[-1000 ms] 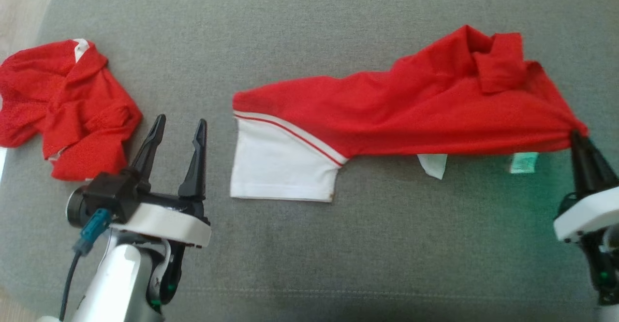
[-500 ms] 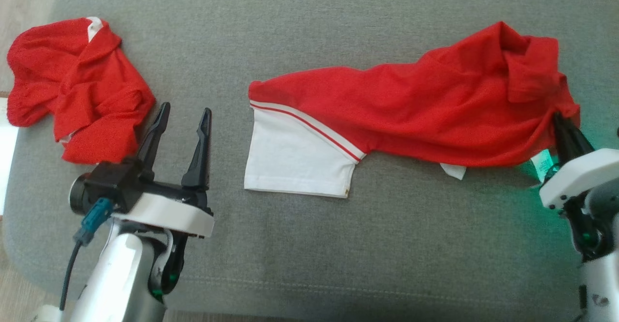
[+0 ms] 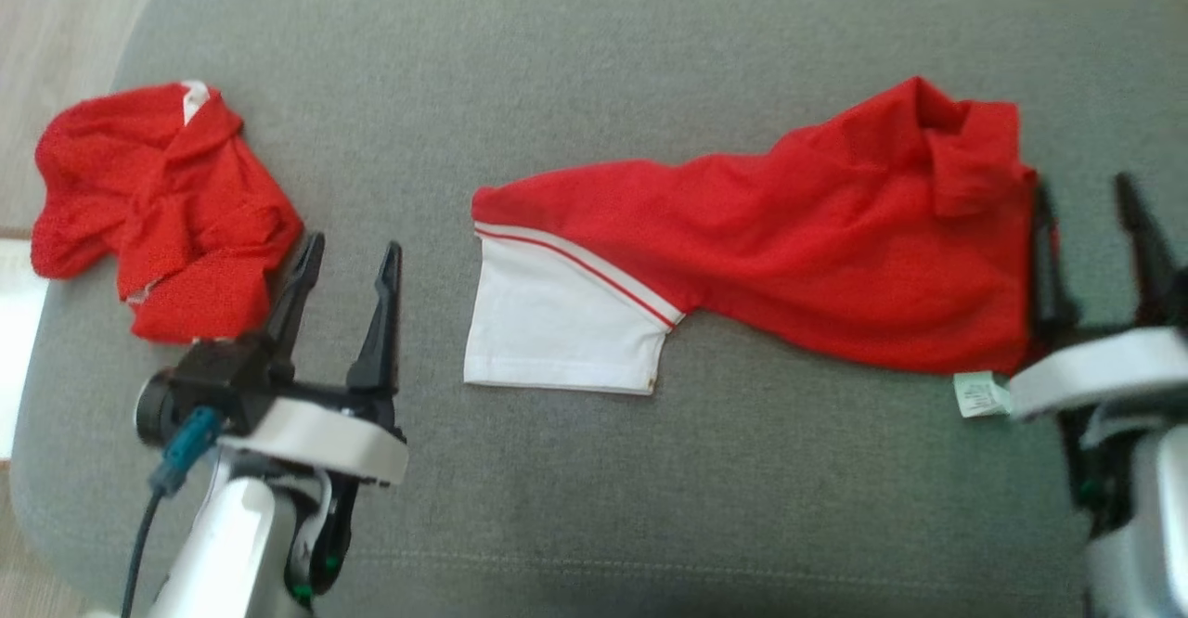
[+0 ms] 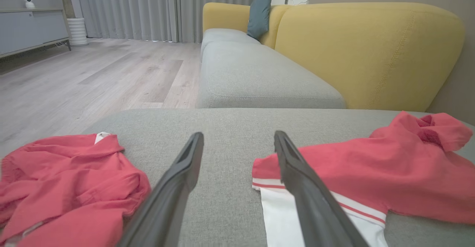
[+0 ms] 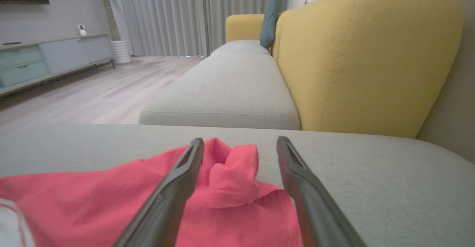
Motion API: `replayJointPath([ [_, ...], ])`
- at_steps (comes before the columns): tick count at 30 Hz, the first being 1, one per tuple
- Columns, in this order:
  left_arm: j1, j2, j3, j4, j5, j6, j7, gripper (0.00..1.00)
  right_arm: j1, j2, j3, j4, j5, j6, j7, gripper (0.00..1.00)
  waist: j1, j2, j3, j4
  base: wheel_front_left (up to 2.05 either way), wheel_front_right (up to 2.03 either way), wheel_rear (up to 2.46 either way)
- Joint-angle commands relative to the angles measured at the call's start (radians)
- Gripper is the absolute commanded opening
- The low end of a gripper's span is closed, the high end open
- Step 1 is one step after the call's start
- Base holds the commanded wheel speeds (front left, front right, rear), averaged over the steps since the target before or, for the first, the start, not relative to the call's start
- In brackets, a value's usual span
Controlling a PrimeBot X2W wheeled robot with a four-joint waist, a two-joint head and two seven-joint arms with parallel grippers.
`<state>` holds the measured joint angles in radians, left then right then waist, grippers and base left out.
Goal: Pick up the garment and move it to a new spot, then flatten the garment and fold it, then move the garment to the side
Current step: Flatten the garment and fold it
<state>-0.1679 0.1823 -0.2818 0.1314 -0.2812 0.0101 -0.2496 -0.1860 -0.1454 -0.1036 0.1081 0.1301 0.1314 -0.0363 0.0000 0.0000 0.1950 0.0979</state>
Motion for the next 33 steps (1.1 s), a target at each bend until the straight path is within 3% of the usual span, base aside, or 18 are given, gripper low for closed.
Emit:
replayJointPath([
  [1, -0.014, 0.019, 0.038, -0.031, 0.012, 0.007, -0.012, 1.0, 0.019, 0.009, 0.039, -0.061, -0.009, -0.001, -0.01, 1.0, 0.0, 0.0, -0.022, -0.013, 0.0, 0.0, 0.0],
  [15, 0.062, 0.04, 0.027, -0.06, 0.011, 0.032, 0.013, 1.0, 0.258, 0.086, 0.093, -0.245, 0.017, -0.001, 0.037, 1.0, 0.0, 0.0, -0.111, -0.051, 0.0, 0.0, 0.0],
  [33, 0.07, 0.051, 0.01, -0.088, 0.007, 0.043, 0.03, 1.0, 0.269, 0.095, 0.085, -0.259, 0.036, -0.001, 0.04, 1.0, 0.0, 0.0, -0.104, -0.053, 0.0, 0.0, 0.0],
])
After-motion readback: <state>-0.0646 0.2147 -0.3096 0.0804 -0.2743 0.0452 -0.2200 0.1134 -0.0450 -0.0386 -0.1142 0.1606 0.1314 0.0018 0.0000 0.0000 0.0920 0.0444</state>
